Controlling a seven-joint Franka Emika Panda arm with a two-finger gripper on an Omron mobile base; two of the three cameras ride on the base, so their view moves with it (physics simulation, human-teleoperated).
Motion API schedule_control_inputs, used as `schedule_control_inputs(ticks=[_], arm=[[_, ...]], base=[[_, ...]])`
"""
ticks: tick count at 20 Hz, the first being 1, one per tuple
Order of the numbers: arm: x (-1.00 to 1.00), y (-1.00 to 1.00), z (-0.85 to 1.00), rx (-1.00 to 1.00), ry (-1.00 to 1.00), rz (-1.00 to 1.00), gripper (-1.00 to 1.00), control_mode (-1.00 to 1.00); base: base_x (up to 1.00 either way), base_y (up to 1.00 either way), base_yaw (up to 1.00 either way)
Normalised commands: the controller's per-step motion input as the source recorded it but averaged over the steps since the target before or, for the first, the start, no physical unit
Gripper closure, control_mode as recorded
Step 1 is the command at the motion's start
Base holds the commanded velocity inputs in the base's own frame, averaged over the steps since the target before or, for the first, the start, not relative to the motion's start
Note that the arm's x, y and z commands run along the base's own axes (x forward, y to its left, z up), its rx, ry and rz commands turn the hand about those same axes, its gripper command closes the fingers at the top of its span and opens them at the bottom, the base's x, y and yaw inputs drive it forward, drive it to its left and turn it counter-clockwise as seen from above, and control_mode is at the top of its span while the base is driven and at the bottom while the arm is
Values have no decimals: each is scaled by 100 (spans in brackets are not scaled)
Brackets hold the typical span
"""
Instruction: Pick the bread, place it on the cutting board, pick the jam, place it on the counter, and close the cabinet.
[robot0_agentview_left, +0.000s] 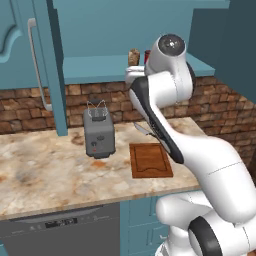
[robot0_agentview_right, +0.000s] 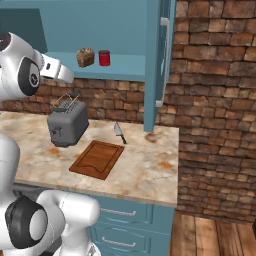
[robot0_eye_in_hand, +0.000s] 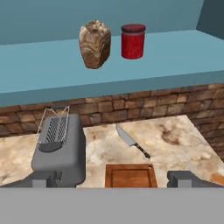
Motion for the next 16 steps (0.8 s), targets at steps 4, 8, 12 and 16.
schedule_control_inputs(ticks=[4, 8, 12, 16], arm=[[30, 0, 4, 0, -6, 0, -100, -100], [37, 0, 0, 0, -7, 0, -100, -100], [32, 0, 5, 0, -8, 0, -100, -100], [31, 0, 4, 0, -7, 0, -100, -100]], base=[[0, 0, 0], [0, 0, 0], [0, 0, 0], [0, 0, 0]])
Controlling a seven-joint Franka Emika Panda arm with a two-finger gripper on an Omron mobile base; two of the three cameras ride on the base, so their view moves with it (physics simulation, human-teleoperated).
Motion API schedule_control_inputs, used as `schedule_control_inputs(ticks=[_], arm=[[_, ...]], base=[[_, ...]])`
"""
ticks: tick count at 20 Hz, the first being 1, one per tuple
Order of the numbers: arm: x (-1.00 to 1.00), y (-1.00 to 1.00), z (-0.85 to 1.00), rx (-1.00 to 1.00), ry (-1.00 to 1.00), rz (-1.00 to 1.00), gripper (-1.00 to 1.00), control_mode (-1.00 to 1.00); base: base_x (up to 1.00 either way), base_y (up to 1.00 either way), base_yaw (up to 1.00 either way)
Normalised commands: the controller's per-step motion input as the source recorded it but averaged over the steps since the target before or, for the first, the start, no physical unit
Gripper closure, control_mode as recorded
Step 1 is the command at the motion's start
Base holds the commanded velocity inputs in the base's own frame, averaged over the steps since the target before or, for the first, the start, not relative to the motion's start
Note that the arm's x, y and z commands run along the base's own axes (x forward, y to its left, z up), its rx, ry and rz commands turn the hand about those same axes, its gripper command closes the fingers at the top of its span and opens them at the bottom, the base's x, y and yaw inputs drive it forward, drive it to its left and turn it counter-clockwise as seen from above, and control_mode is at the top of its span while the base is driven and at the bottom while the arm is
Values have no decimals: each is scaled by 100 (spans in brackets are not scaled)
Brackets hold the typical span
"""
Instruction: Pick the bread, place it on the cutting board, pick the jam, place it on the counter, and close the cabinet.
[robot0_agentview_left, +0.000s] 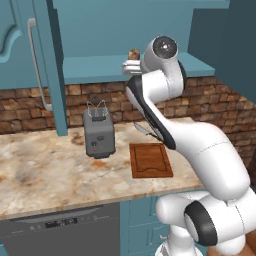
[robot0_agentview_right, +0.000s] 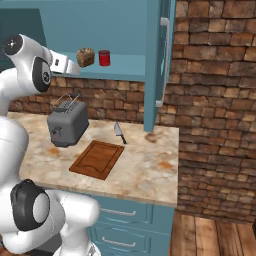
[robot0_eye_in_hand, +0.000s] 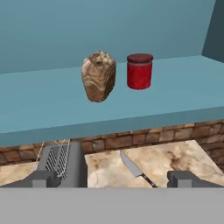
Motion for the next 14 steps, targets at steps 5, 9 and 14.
schedule_control_inputs(ticks=[5, 9, 14], arm=[[33, 1, 1, 1, -1, 0, -100, -100], [35, 4, 1, 0, 0, 0, -100, -100], [37, 7, 3, 0, 0, 0, -100, -100]], base=[[0, 0, 0], [0, 0, 0], [0, 0, 0]])
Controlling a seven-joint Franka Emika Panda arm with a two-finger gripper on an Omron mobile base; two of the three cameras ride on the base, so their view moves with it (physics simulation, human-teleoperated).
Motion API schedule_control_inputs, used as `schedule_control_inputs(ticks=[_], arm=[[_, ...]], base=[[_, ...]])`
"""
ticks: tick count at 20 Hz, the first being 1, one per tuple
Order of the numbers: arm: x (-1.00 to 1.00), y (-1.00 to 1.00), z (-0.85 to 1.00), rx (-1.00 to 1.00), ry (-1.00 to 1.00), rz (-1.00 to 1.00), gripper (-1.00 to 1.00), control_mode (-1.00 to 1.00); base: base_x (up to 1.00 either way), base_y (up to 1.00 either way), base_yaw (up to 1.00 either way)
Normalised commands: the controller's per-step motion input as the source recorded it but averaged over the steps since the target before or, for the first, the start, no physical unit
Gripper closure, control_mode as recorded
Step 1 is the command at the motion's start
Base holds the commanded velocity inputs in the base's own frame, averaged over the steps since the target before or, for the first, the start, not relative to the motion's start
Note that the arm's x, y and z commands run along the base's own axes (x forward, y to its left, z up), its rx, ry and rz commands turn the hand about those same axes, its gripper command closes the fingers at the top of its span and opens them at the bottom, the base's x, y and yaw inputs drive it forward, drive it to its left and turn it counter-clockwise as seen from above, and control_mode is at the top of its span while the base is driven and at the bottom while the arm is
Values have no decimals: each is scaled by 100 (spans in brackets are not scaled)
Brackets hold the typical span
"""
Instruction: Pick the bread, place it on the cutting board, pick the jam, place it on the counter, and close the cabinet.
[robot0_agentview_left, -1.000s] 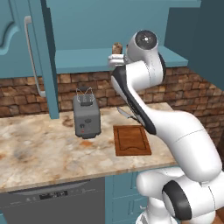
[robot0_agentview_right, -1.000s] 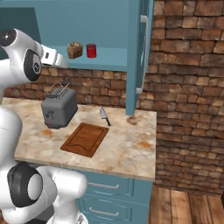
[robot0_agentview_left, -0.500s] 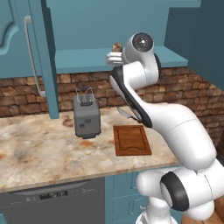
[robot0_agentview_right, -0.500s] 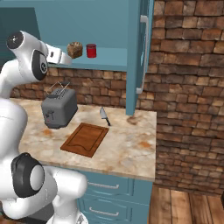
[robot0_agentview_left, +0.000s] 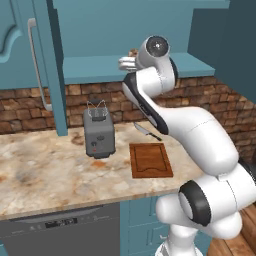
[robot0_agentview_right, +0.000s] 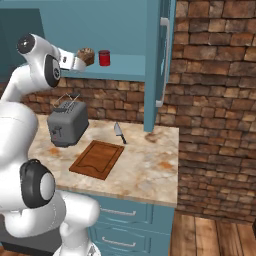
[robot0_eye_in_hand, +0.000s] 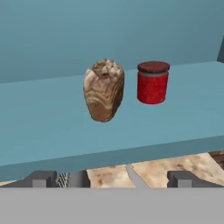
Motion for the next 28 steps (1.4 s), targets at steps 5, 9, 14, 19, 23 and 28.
schedule_control_inputs(ticks=[5, 9, 14, 19, 23, 28], arm=[[36, 9, 2, 0, 0, 0, -100, -100], [33, 2, 1, 0, 0, 0, -100, -100], [29, 0, 4, 0, 0, 0, -100, -100], [25, 0, 0, 0, 0, 0, -100, -100], [22, 0, 0, 0, 0, 0, -100, -100], [20, 0, 0, 0, 0, 0, -100, -100]], base=[[0, 0, 0], [0, 0, 0], [0, 0, 0], [0, 0, 0], [0, 0, 0], [0, 0, 0]])
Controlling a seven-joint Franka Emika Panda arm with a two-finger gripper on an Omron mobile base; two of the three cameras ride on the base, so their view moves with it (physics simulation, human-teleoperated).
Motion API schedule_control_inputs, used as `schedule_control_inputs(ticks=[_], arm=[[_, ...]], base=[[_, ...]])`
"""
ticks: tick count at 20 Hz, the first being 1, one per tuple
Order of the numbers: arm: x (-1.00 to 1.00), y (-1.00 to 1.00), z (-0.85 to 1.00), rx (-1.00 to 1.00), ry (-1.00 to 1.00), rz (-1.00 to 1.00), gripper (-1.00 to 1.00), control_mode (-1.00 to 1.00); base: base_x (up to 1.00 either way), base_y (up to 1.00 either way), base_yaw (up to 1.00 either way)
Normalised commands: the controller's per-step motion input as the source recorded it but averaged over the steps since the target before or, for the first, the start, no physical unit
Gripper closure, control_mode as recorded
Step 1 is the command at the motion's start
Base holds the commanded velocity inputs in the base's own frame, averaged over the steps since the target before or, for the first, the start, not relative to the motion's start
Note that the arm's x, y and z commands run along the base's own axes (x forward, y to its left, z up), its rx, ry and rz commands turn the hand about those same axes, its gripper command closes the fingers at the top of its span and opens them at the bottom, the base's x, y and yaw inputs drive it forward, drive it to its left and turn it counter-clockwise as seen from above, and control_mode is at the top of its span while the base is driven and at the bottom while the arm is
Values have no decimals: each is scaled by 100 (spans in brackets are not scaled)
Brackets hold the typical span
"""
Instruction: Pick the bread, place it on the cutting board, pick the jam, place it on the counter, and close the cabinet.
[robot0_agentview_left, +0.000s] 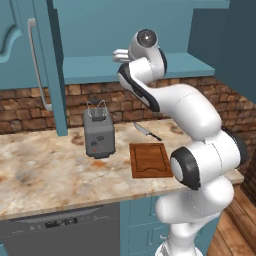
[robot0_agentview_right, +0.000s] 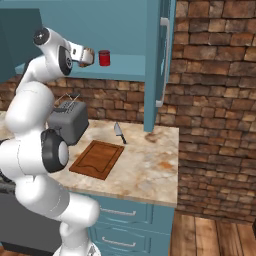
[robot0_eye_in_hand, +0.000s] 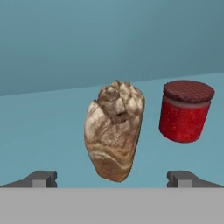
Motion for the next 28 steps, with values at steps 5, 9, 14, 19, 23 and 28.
schedule_control_inputs(ticks=[5, 9, 14, 19, 23, 28], arm=[[20, 0, 0, 0, 0, 0, -100, -100], [14, 0, 0, 0, 0, 0, -100, -100], [10, 0, 0, 0, 0, 0, -100, -100], [7, 0, 0, 0, 0, 0, -100, -100], [5, 0, 0, 0, 0, 0, -100, -100], [7, 0, -1, 0, 0, 0, -100, -100]], base=[[0, 0, 0], [0, 0, 0], [0, 0, 0], [0, 0, 0], [0, 0, 0], [0, 0, 0]])
